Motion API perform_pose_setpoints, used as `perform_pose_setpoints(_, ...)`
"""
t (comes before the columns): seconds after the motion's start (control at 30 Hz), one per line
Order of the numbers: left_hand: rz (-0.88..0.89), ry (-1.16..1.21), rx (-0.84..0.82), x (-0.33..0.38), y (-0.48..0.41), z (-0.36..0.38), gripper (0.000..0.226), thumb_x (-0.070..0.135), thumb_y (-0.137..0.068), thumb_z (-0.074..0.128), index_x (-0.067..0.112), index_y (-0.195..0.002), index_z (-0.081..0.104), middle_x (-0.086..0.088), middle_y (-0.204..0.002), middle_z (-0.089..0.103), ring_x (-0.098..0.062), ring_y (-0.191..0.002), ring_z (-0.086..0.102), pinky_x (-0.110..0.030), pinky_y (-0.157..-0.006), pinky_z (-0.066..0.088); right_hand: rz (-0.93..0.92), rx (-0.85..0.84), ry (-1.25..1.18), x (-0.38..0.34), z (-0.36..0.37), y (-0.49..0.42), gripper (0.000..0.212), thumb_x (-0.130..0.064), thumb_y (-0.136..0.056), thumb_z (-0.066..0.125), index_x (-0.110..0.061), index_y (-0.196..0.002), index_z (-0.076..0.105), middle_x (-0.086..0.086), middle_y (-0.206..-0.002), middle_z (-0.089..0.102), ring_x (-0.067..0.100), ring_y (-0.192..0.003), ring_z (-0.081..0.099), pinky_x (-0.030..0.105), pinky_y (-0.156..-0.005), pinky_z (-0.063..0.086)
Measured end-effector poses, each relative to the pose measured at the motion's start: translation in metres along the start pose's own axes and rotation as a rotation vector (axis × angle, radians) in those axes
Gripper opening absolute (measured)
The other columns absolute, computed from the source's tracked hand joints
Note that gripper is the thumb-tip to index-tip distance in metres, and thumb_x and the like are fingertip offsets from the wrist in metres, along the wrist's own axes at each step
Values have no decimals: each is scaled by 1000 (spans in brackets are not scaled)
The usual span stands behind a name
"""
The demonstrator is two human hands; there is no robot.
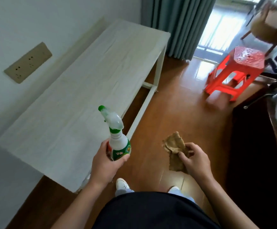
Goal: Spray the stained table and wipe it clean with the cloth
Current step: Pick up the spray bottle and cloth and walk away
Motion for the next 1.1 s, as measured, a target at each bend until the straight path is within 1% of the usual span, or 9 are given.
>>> perform_pose_setpoints(0.1,-1,-28,-42,16,9,47,66,36,-74,90,40,-129,53,20,-117,67,-5,-107,66,-31,-91,58,105,91,-28,57,-56,16,22,-27,-83,78,-32,-100,64,-12,-92,67,2,-82,62,30,-70,53)
perform_pose_setpoints(0.2,-28,-71,-70,23,17,88,71,39,-73,90,36,-134,53,14,-120,69,-11,-110,67,-38,-93,58,204,152,-48,115,-103,36,21,-28,-84,77,-31,-101,66,-12,-92,68,2,-82,63,30,-71,54)
perform_pose_setpoints(0.37,-42,-89,-83,42,25,130,66,32,-75,90,31,-131,55,10,-116,70,-15,-107,68,-36,-86,56,293,162,-61,173,-149,47,21,-25,-83,78,-27,-102,69,-12,-92,70,3,-83,65,27,-69,51)
perform_pose_setpoints(0.47,-58,-122,-89,52,19,140,68,34,-73,90,31,-132,56,9,-116,70,-17,-107,68,-42,-89,56,292,155,-99,180,-155,35,21,-26,-82,78,-29,-101,69,-15,-91,70,2,-83,66,29,-72,54)
perform_pose_setpoints(0.63,-49,-171,-118,71,-15,156,75,30,-74,90,27,-139,53,4,-121,68,-18,-107,65,-32,-81,51,275,123,-195,166,-154,-14,18,-25,-83,76,-30,-99,69,-16,-87,72,-1,-80,66,25,-72,54)
perform_pose_setpoints(0.77,-33,-180,-136,95,-66,174,79,29,-73,92,27,-141,53,3,-121,68,-17,-104,65,-30,-82,50,268,136,-260,152,-168,-66,16,-20,-85,77,-27,-98,70,-13,-87,73,-4,-83,65,22,-72,54)
perform_pose_setpoints(0.87,-23,-174,-174,119,-117,199,79,28,-72,92,27,-141,53,3,-122,68,-18,-105,65,-34,-85,51,287,166,-233,153,-185,-103,15,-22,-85,77,-29,-96,69,-15,-87,72,-4,-83,65,21,-70,54)
perform_pose_setpoints(0.97,-6,-176,-216,152,-169,235,76,29,-72,92,28,-138,55,3,-119,68,-20,-104,65,-34,-83,50,336,222,-214,163,-204,-135,15,-22,-83,78,-31,-92,69,-16,-85,73,-2,-79,66,23,-71,53)
perform_pose_setpoints(1.1,85,-216,-360,203,-226,289,69,32,-70,93,34,-127,55,12,-113,68,-17,-106,68,-37,-89,55,421,316,-238,178,-231,-163,17,-19,-82,79,-29,-94,71,-14,-86,75,-2,-81,67,23,-73,51)
Point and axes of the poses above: each hand's wrist, its own y-axis away from the middle knuckle, its own z-axis out of the palm, x = y × z, the point moved 5 cm from there along -y, towards the middle knuckle
